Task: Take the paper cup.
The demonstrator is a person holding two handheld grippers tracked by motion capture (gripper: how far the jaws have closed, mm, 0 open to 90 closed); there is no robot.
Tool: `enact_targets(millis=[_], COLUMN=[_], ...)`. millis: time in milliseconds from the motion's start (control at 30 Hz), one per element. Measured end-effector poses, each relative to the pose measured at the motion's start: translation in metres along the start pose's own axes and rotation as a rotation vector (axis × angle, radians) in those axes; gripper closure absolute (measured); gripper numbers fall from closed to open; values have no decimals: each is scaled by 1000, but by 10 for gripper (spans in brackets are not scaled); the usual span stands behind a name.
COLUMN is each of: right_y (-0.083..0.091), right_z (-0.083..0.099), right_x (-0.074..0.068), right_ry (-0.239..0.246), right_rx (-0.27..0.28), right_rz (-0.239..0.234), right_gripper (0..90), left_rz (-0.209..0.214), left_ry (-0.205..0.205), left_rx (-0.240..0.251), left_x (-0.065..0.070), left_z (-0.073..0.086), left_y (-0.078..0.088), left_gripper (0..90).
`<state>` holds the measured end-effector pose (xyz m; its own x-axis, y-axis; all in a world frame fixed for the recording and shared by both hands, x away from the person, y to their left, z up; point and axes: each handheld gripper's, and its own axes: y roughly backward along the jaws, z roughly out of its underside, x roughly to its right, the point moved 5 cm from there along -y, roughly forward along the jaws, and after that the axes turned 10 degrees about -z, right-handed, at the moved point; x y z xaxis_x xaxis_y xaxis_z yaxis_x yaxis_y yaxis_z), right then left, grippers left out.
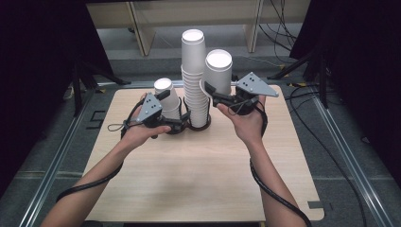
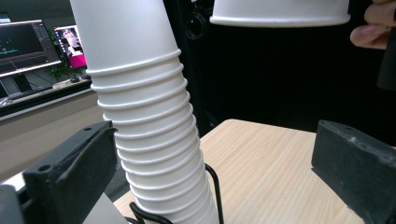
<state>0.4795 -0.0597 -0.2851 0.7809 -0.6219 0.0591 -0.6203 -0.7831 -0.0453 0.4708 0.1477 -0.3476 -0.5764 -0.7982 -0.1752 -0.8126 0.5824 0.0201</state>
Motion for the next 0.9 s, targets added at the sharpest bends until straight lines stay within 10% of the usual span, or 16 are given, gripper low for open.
enact_targets(millis=[900], right_y=[8], right_z=[66], right_x=[-27], right_ry=[-53], right_rx=[-96], right_rz=[-46], right_gripper=[229], left_rz=[29], left_ry=[-2], left_rx=[-27], left_x=[18], left_z=[23], left_y=[28], left_gripper=[3])
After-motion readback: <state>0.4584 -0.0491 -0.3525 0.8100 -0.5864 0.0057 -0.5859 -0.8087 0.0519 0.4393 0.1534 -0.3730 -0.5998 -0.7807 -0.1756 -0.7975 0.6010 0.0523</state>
